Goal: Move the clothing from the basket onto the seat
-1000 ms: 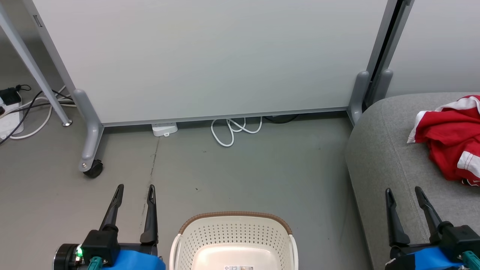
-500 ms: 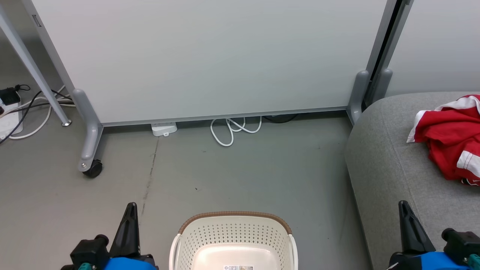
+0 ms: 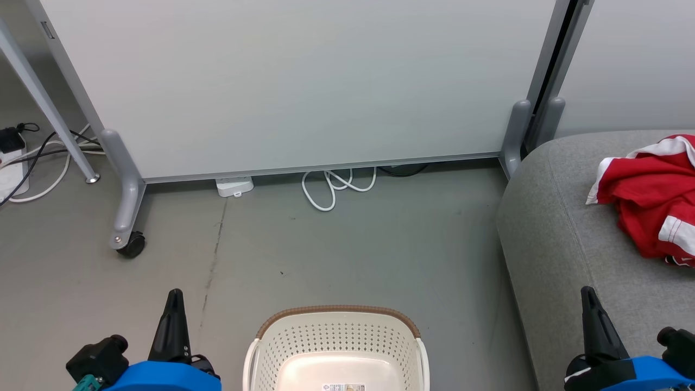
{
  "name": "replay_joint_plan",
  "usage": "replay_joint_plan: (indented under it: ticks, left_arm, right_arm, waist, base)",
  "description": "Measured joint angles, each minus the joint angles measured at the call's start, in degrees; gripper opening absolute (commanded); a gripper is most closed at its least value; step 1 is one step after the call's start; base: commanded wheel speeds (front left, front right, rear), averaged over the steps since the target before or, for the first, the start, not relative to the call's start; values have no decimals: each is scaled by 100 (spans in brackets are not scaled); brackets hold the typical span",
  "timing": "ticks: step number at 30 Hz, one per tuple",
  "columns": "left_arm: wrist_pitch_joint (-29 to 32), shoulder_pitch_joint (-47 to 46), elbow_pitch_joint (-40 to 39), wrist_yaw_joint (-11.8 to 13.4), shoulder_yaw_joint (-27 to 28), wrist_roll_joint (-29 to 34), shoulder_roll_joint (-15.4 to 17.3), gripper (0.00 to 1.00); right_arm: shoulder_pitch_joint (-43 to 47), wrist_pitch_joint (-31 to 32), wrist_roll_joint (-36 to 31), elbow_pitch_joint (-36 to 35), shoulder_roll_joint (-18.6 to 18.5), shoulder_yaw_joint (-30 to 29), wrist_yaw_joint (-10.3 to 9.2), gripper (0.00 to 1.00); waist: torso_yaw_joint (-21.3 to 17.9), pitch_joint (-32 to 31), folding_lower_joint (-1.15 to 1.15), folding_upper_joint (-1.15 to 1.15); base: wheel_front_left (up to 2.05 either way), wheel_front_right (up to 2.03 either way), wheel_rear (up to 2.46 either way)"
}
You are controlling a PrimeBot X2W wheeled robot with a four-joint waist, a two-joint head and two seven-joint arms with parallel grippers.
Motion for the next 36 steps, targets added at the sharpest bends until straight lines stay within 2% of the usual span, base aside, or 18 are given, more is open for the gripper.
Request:
replay_joint_plan:
  ticks: [17, 36]
  left_arm:
    - [354, -153, -10, -42, 163, -1519, -3, 0]
    - [681, -318, -14, -69, 323, -2929, -4, 0]
  right_arm:
    - [-160, 357, 1508, -2, -1, 7, -1, 0]
    - [-300, 699, 2927, -3, -2, 11, -1, 0]
  waist:
    - [-57, 21, 0, 0]
    - [-120, 44, 0, 0]
  base:
    - [0, 0, 0]
    - [0, 0, 0]
